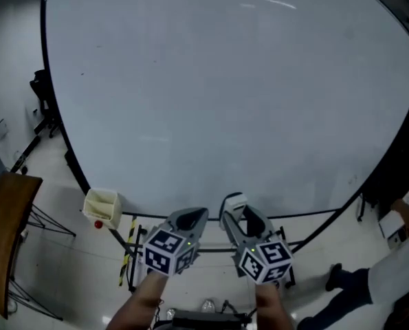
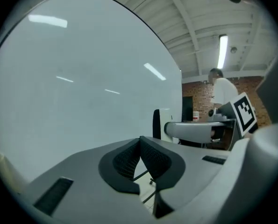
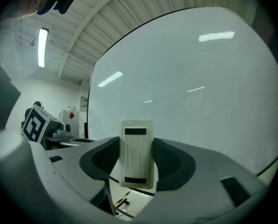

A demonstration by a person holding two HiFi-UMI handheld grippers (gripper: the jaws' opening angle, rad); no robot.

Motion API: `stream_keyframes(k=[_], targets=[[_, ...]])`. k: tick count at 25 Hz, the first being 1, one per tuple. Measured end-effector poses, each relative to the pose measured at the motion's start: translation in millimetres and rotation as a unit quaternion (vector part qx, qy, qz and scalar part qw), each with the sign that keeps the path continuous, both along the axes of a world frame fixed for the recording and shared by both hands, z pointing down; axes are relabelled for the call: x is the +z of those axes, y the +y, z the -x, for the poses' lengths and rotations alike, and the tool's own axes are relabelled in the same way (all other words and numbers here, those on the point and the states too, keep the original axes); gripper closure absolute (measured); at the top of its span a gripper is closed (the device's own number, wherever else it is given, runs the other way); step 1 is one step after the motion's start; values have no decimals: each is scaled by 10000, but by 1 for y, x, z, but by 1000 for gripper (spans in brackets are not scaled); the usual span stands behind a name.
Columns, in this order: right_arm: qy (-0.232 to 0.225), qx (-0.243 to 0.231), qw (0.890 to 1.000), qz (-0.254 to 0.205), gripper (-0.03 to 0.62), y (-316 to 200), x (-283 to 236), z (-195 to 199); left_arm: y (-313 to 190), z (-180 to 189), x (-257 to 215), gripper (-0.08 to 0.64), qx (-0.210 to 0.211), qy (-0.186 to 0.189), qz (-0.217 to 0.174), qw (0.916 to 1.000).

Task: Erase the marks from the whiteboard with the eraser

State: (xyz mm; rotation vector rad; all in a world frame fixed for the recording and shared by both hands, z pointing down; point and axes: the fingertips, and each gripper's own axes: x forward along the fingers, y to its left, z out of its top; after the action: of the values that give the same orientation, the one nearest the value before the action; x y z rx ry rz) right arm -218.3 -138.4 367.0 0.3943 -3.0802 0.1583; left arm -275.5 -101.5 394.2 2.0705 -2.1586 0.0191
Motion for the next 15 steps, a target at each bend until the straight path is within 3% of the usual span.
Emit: stream_keyframes(k=[5,9,15], targets=[[-29,1103,9939,20,360,-46,2,-87,-55,-76,-1,566,1053,-34,31,9944],[-69,2153,9765,45,360,-71,3,-167,-90,-145,0,566,2009,-106,25,9796],[-66,2971,9548,-56,360,-86,1,-248,-119,-222,0,566,2885,-75,-1,9575]])
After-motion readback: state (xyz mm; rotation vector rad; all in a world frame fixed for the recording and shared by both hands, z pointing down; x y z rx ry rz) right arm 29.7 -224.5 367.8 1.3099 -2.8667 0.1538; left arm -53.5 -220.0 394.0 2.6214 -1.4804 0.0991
